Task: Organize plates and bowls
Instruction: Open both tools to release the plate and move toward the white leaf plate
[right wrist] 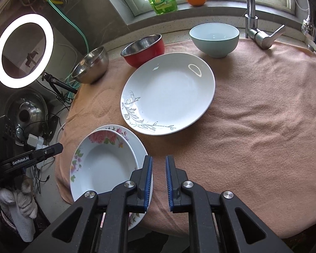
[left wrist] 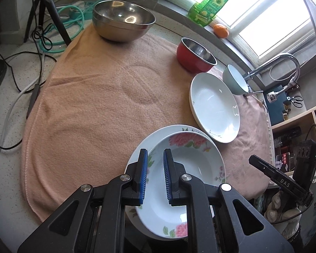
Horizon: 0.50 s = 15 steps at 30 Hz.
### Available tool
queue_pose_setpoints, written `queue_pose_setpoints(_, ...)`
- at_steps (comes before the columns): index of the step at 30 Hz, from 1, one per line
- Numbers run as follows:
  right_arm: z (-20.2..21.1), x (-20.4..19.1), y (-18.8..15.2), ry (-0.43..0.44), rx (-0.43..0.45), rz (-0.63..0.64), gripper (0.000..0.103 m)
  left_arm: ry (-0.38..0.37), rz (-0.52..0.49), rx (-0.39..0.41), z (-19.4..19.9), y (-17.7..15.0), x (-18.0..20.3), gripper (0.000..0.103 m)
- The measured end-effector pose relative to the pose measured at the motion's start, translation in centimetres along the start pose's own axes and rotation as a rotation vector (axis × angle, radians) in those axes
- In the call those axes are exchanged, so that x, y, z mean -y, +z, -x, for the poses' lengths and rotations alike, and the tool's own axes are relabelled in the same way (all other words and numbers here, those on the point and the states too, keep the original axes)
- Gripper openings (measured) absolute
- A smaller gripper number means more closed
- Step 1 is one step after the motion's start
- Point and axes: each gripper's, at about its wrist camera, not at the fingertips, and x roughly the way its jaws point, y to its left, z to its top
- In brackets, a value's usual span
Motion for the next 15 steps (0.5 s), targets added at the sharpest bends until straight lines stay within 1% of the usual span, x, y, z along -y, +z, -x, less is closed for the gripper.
queue_pose_setpoints(7,1.5,2.4,1.3,-0.008,0.057,-0.028,0.012,-0.008,-0.017,0.024,-0.9,1.6,2.1,0.013)
queue_pose_setpoints(11,1.6,3.1,2.4,0.000,0.044,0.000,0.012,-0.014,-0.014,0.033,-1.7,2.6,3.2,0.013)
queue_pose_setpoints(15,1.2,3.8,3.6,-0.038,0.036,0.024,0.013,-0.016,-0.013,0.035,-2.7,3.5,4.2,0.013)
